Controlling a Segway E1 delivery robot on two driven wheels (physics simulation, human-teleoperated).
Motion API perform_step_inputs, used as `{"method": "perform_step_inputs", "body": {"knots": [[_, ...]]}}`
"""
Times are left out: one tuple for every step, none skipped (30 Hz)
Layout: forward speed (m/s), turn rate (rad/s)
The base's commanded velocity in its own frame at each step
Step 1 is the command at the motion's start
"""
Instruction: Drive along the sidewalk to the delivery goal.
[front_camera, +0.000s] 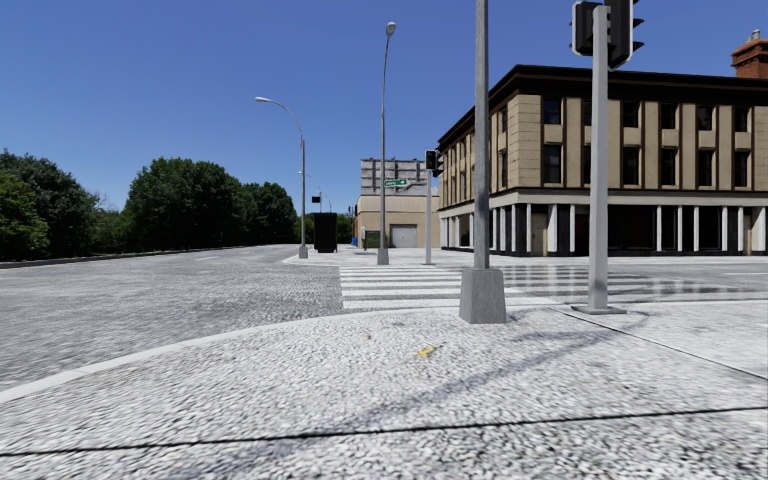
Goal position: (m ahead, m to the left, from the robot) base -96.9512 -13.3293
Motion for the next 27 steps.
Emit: {"method": "perform_step_inputs", "body": {"knots": [[0.00,0.00],[0.00,0.00],[0.00,0.00],[0.00,0.00],[0.00,0.00],[0.00,0.00],[0.00,0.00],[0.00,0.00],[0.00,0.00],[0.00,0.00],[0.00,0.00],[0.00,0.00],[0.00,0.00],[0.00,0.00],[0.00,0.00],[0.00,0.00],[0.00,0.00],[0.00,0.00],[0.00,0.00],[0.00,0.00],[0.00,0.00],[0.00,0.00],[0.00,0.00],[0.00,0.00],[0.00,0.00],[0.00,0.00],[0.00,0.00]]}}
